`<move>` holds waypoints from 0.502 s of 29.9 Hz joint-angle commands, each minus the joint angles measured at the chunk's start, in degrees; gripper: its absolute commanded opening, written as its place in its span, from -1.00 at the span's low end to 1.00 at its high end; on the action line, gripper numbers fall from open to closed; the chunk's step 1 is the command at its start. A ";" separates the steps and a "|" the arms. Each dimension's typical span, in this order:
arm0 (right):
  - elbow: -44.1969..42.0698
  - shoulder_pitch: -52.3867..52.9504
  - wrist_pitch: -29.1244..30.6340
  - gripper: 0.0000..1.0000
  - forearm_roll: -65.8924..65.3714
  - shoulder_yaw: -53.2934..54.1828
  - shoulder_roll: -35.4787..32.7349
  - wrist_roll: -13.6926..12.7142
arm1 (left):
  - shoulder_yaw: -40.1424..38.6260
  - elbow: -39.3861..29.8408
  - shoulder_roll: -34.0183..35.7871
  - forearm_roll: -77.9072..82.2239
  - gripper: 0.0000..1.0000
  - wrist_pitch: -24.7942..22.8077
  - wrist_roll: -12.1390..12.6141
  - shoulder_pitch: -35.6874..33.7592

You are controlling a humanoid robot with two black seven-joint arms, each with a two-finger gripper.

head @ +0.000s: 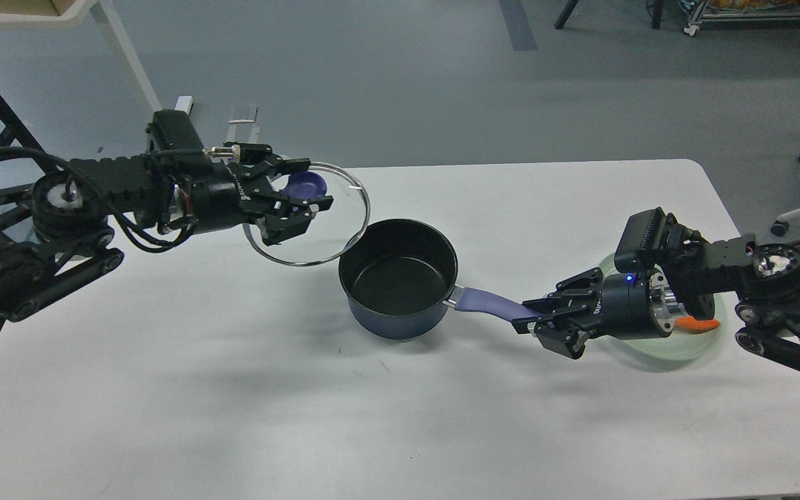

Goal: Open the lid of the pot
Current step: 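Lift the glass lid off the pot with the left gripper, then lower the lid onto the table beside the pot with the left gripper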

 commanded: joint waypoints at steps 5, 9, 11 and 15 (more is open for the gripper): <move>0.00 0.09 0.00 -0.37 0.00 0.00 0.02 0.00 | 2.93 0.60 8.66 -2.99 -0.11 10.81 0.00 10.82; 0.00 0.01 0.00 -0.37 0.00 0.00 0.02 0.00 | 2.93 0.86 9.28 -3.26 -0.10 13.37 0.00 15.66; 0.00 0.01 0.00 -0.37 0.00 0.00 0.02 0.00 | 2.93 1.65 9.02 -3.18 -0.09 14.16 0.00 16.98; 0.00 0.01 0.00 -0.37 0.00 0.00 0.02 0.00 | 3.02 4.64 8.41 -2.91 -0.05 14.96 0.00 18.39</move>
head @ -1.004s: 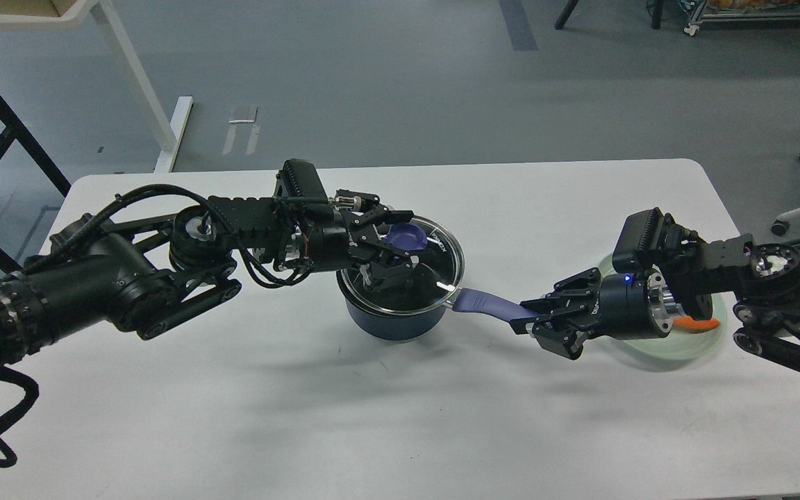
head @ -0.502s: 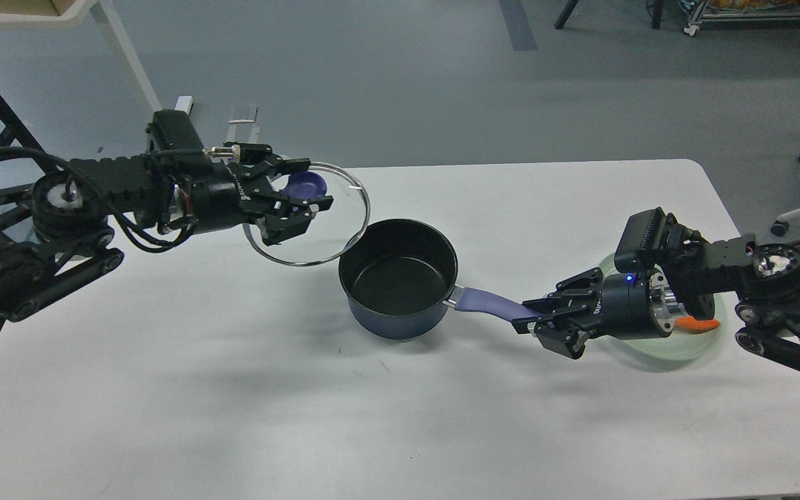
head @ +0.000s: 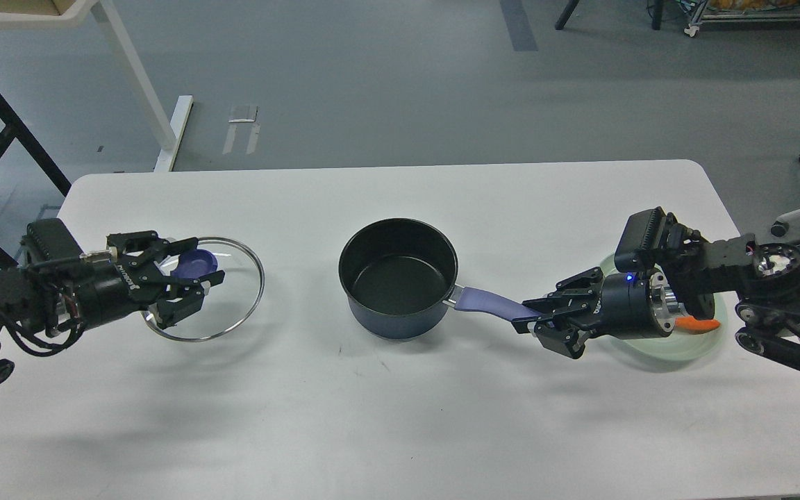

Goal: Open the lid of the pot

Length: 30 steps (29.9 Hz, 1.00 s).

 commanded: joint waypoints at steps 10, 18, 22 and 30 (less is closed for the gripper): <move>-0.08 -0.13 0.00 -0.37 0.00 -0.09 -0.09 0.00 | 0.00 3.62 -0.48 0.33 0.16 1.32 0.00 4.03; -0.08 -0.13 -0.09 -0.37 0.00 -0.09 -0.09 0.00 | 0.00 4.06 -0.57 0.24 0.44 1.68 0.00 4.73; -0.08 -0.13 0.00 -0.37 0.00 -0.09 0.00 0.00 | 0.00 4.50 -0.57 0.15 0.47 1.68 0.00 4.82; -0.08 -0.04 -0.09 -0.36 0.00 -0.09 -0.09 0.00 | -0.97 3.28 -0.39 -2.91 0.96 1.50 0.00 4.29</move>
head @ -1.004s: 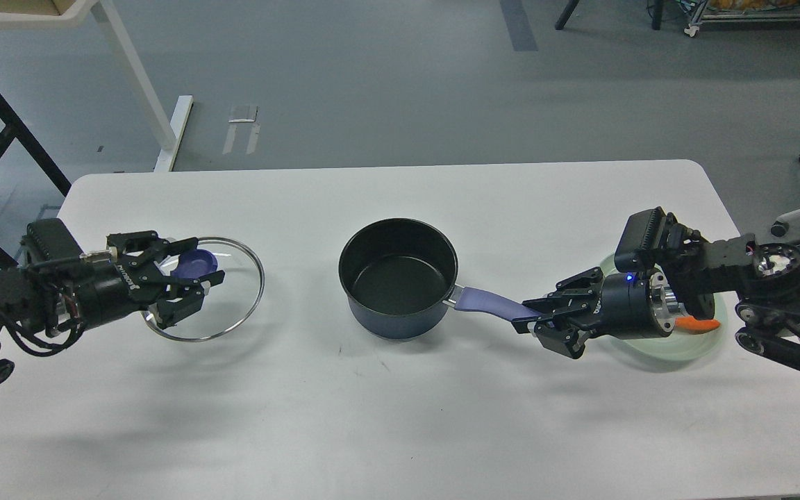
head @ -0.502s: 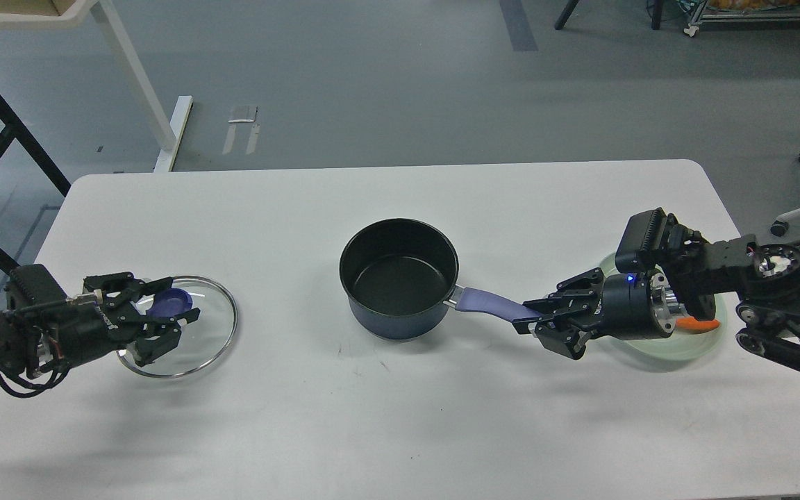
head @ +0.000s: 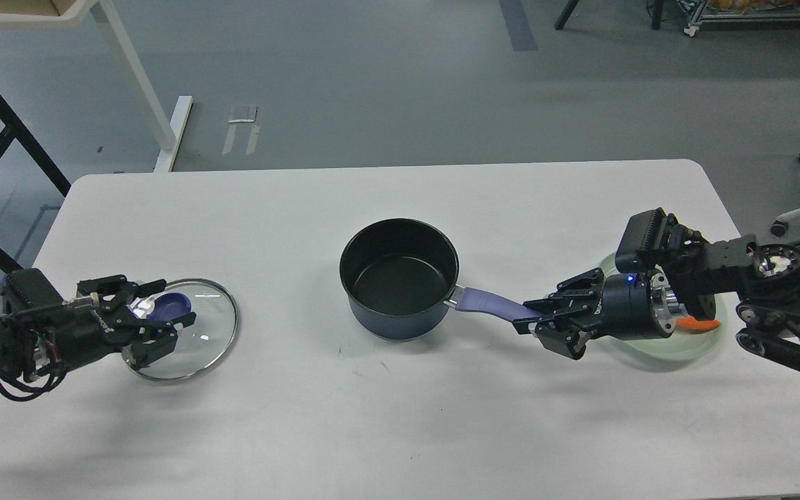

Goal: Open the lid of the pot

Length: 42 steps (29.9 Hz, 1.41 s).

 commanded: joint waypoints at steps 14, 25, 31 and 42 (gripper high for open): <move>0.09 0.09 -0.05 0.82 1.22 0.35 -0.97 0.00 | -0.94 -7.87 1.02 -52.77 0.98 -17.93 0.00 -15.12; -0.08 0.71 -4.00 0.96 33.62 5.62 -9.14 0.00 | -2.96 -7.61 0.24 -87.96 0.98 -31.31 0.00 -16.54; -2.89 -3.51 -14.10 0.96 67.79 5.80 -8.10 0.00 | -3.05 -6.03 -2.66 -97.11 0.98 -31.92 0.00 -15.48; -5.00 -11.33 -5.80 0.96 108.78 11.95 -2.20 0.00 | -17.80 -1.20 -10.75 -103.27 0.98 -39.73 0.00 -4.24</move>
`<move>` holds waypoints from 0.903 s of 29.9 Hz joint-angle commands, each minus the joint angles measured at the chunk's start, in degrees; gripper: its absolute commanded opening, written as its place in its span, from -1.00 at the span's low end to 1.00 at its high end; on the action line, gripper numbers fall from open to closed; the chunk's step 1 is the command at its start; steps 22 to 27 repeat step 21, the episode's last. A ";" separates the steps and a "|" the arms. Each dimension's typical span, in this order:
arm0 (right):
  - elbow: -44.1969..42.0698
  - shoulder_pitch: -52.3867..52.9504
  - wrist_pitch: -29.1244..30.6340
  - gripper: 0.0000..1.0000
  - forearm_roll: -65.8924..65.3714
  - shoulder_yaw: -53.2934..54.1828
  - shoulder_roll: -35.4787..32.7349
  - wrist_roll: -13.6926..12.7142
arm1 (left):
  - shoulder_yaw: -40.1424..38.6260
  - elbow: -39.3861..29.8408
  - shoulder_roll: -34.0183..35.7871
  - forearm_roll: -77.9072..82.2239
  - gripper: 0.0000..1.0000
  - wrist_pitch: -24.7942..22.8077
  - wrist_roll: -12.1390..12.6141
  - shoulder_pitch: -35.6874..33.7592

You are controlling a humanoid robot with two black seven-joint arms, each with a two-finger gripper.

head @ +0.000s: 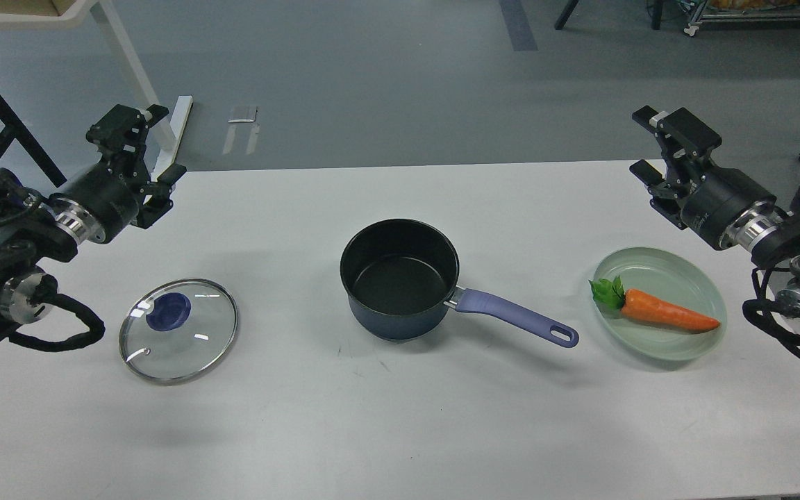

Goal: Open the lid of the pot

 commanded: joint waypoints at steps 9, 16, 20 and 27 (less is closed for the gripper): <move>-11.21 -8.28 29.45 0.97 13.46 6.16 5.70 0.00 | -8.46 2.72 -4.19 -7.27 0.99 -10.23 1.10 7.31; -11.75 -9.07 29.18 0.99 12.85 6.25 6.14 0.00 | -9.78 2.81 -4.90 -8.25 0.99 -10.32 2.78 7.66; -11.75 -9.07 29.27 0.99 12.85 6.95 6.06 0.00 | -11.10 2.46 -5.16 -8.16 0.99 -10.23 2.86 7.66; -11.75 -9.07 29.27 0.99 12.76 6.95 6.06 0.00 | -11.36 2.37 -5.16 -8.25 0.99 -10.14 2.78 7.66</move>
